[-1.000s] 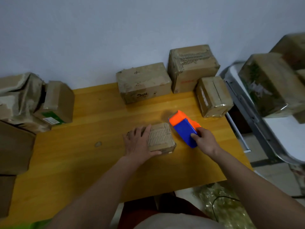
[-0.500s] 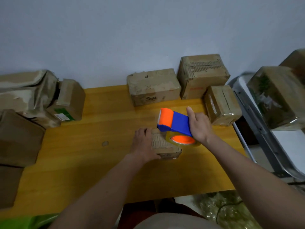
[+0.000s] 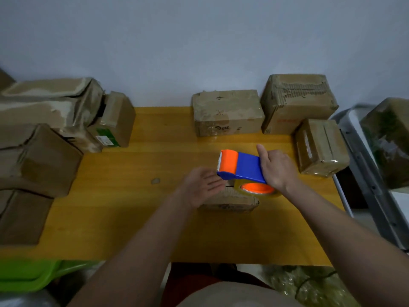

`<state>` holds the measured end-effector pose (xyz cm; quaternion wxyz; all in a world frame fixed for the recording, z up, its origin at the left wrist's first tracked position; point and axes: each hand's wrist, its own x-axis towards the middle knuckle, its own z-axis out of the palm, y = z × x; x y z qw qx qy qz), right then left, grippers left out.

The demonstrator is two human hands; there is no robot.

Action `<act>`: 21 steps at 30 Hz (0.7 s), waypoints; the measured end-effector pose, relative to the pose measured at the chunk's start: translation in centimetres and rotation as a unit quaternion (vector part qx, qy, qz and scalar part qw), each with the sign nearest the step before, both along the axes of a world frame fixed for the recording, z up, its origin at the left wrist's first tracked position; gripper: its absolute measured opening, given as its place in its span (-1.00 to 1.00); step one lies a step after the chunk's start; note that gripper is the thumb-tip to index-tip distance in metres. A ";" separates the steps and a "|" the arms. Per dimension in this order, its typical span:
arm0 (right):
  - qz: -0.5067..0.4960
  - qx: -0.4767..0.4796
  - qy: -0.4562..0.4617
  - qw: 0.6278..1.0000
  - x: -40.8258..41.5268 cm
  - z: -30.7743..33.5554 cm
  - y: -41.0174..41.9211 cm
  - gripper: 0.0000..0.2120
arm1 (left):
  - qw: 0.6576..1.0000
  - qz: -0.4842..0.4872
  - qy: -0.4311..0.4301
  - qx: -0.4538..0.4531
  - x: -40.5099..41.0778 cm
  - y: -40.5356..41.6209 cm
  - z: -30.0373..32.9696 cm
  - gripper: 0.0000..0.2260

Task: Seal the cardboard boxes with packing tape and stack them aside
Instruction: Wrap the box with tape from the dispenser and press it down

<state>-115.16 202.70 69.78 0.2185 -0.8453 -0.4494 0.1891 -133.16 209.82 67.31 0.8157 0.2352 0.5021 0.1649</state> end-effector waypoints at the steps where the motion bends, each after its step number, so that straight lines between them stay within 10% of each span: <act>1: 0.003 -0.002 -0.004 1.000 -0.1 0.0 0.0 -0.48 | 0.999 0.007 -0.031 -0.024 0.0 0.3 0.2 -0.75; 8: 0.052 -0.023 -0.023 0.998 -0.5 0.4 0.6 -0.45 | 0.999 -0.001 -0.047 0.008 -1.4 1.1 0.3 -0.84; 17: 0.096 -0.039 0.073 0.992 -0.1 0.1 1.1 -0.17 | 0.984 0.102 0.129 0.067 -0.8 0.9 -1.3 -0.91; 21: 0.112 -0.110 0.096 0.983 0.3 1.1 1.6 -0.41 | 0.971 0.130 0.182 0.089 -0.2 0.3 -2.4 -0.92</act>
